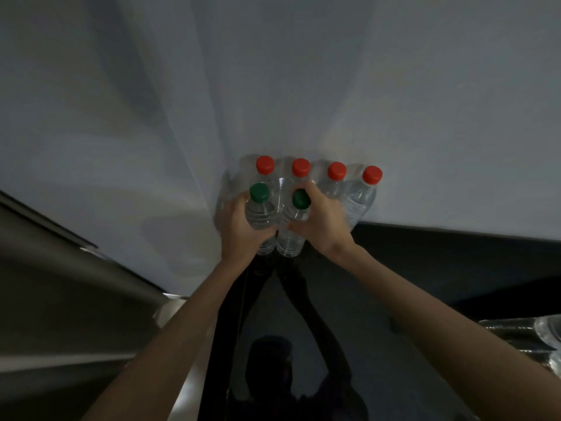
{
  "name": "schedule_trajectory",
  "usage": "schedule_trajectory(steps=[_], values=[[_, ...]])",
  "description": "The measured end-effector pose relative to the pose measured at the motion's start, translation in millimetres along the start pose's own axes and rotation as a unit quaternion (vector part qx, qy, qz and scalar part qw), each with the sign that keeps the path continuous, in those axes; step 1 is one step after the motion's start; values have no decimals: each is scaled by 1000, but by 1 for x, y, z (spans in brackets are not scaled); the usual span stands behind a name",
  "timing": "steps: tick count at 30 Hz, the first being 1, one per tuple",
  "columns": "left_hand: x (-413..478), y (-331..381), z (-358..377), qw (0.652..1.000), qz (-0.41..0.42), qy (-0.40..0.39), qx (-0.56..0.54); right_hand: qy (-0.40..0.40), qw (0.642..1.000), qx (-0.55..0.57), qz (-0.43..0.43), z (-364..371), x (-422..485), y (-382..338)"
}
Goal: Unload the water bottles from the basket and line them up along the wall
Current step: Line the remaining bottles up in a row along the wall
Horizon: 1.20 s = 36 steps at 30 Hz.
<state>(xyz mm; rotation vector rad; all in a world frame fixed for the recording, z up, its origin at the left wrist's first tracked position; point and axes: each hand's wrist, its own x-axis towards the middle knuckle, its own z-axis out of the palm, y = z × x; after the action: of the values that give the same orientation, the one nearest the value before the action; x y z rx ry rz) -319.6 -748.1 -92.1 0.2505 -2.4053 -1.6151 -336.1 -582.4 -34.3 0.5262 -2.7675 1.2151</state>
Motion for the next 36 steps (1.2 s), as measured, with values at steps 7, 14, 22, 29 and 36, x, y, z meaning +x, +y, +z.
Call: schedule_trajectory(steps=[7,14,22,29,36], values=[[-15,-12,-3,1000,-8,-9,-21,-19,1000,17,12,2,-8,10],[-18,-12,-2,999,-14,0,-36,21,998,32,56,13,-18,7],[-29,-8,0,999,-7,-9,-47,-15,994,52,95,0,-26,-3],[-79,36,-18,999,34,21,-18,-23,996,39,71,-70,-85,-22],[-156,139,-12,975,212,-19,66,23,999,15,26,-148,-168,-51]])
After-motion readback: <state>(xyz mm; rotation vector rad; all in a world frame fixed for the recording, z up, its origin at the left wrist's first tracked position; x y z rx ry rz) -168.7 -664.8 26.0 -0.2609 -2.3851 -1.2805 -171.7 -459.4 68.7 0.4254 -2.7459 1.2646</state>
